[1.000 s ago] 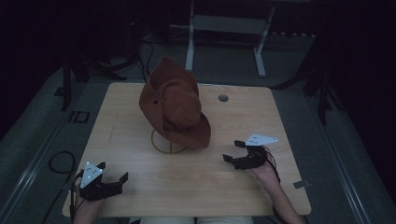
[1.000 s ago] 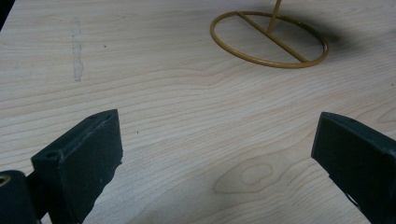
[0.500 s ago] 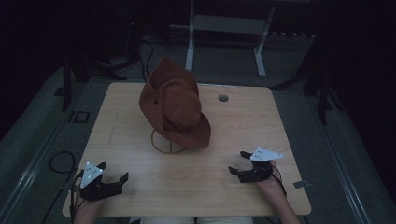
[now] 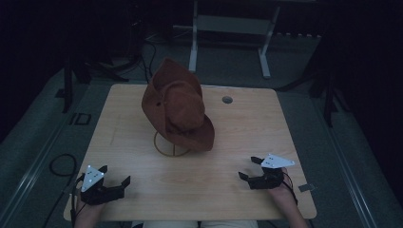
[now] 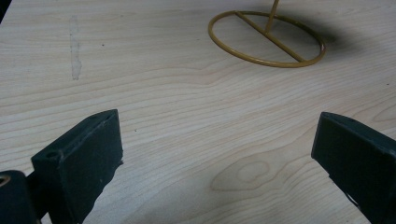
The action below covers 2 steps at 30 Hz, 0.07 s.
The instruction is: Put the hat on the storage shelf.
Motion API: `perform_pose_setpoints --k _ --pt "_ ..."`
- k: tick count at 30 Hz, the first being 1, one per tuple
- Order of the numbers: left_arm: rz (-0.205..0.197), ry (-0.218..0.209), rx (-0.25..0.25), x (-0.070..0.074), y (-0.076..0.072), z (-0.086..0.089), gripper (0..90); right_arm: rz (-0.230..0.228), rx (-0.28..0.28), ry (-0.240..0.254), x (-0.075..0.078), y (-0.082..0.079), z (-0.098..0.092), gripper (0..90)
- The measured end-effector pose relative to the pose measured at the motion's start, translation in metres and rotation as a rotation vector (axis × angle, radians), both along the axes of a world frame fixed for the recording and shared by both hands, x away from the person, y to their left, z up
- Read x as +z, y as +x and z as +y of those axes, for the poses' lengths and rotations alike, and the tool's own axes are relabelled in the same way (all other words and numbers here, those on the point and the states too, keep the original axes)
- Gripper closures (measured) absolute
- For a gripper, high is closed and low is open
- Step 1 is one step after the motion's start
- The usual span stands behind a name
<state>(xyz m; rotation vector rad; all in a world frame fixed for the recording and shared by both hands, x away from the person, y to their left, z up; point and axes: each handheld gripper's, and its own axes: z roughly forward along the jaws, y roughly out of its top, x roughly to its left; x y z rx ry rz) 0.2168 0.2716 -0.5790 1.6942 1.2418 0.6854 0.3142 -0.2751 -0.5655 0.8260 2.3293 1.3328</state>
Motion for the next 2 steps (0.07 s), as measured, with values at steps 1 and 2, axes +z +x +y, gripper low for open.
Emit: perform_pose_setpoints --k 1,2 --pt "0.001 0.0 0.001 -0.0002 0.0003 -0.0002 2.7 -0.001 0.003 -0.002 -0.0004 0.0 0.0002 15.0" --pt "0.003 0.0 0.0 -0.0004 0.0005 -0.0005 2.7 -0.002 0.003 -0.005 -0.0004 -0.0002 0.0005 15.0"
